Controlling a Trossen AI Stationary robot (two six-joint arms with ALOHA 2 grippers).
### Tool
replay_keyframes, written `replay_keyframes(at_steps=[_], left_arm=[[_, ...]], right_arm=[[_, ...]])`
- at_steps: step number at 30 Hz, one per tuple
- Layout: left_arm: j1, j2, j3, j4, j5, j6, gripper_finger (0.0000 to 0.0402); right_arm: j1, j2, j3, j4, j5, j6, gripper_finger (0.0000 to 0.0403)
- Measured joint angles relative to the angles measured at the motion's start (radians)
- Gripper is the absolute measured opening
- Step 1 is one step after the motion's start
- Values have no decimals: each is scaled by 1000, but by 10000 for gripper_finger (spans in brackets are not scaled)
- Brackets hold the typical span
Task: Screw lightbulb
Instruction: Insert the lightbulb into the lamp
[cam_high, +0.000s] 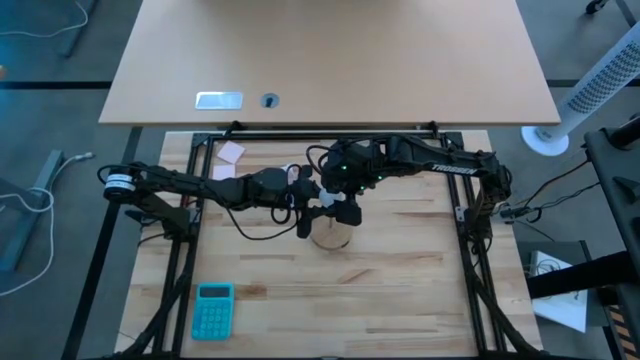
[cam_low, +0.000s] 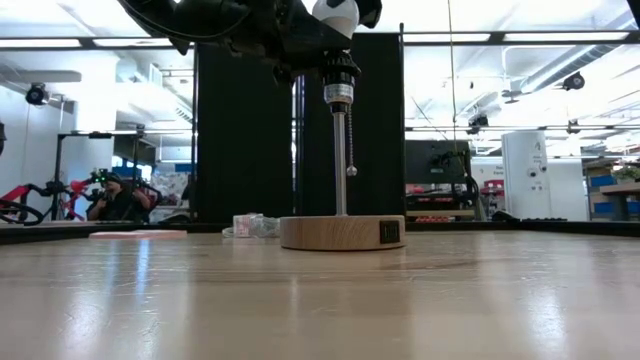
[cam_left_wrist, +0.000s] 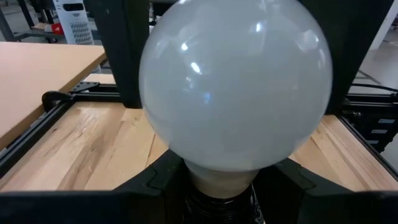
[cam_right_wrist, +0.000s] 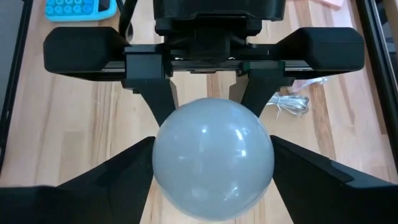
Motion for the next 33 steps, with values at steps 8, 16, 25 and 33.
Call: replay_keyframes(at_steps=[8, 16, 25, 33], left_arm=[[1, 0, 0, 0, -3, 0, 147], [1, -10, -3, -22, -53, -22, 173], [2, -33, -4, -84, -60, -12, 215], [2, -62, -3, -117, -46, -9, 240]], right_arm=[[0, 0, 0, 0, 0, -4, 274], [0, 0, 0, -2, 5, -12, 274], [0, 0, 0, -4, 3, -17, 272], [0, -3, 0, -26, 7, 12, 276]])
